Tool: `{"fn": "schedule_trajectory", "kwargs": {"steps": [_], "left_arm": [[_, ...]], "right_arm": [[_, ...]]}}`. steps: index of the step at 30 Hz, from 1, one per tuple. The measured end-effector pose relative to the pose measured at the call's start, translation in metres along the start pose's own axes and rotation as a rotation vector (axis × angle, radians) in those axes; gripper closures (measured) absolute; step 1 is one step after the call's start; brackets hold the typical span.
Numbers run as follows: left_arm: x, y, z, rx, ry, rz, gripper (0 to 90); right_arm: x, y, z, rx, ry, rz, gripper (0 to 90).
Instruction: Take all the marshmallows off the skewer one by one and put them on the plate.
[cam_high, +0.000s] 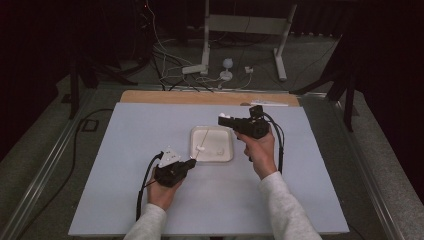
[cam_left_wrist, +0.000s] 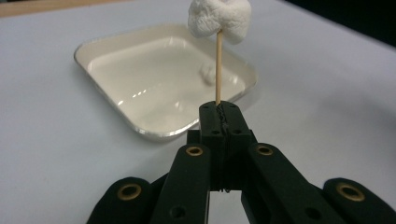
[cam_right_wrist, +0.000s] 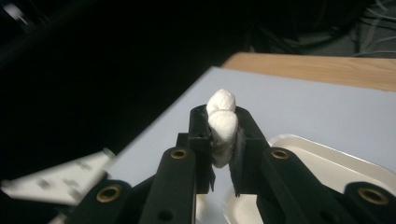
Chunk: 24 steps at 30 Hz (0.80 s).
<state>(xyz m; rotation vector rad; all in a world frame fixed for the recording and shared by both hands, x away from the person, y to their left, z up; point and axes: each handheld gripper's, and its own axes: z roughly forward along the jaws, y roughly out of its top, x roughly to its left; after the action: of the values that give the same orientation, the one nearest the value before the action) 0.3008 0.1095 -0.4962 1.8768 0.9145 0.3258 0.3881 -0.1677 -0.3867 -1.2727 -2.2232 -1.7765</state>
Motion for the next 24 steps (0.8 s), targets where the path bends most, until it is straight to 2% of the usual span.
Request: {"fn": "schedule_trajectory", "kwargs": {"steps": [6,9,15,17,20,22,24], "left_arm": [[0.000,0.002,-0.002,-0.009,-0.001,-0.019,90.0],[0.002,0.002,-0.002,-0.015,0.000,-0.037,90.0],[0.006,0.002,-0.005,-0.026,0.001,-0.056,90.0],[0.006,0.003,-0.005,-0.027,-0.001,-0.056,90.0],[0.006,0.003,-0.005,-0.026,-0.006,-0.058,90.0],[0.006,0.003,-0.004,-0.022,-0.008,-0.061,90.0],[0.007,0.003,-0.004,-0.023,-0.010,-0.065,90.0]], "right_arm": [[-0.006,-0.012,0.012,0.038,-0.015,0.007,79.8],[-0.009,-0.018,0.017,0.056,-0.037,0.003,79.2],[-0.018,-0.030,0.021,0.094,-0.097,-0.005,78.0],[-0.023,-0.038,0.025,0.126,-0.134,-0.011,77.2],[-0.027,-0.044,0.027,0.144,-0.151,-0.011,76.7],[-0.033,-0.052,0.033,0.193,-0.185,-0.024,75.8],[-0.035,-0.055,0.034,0.208,-0.195,-0.025,75.7]]}}
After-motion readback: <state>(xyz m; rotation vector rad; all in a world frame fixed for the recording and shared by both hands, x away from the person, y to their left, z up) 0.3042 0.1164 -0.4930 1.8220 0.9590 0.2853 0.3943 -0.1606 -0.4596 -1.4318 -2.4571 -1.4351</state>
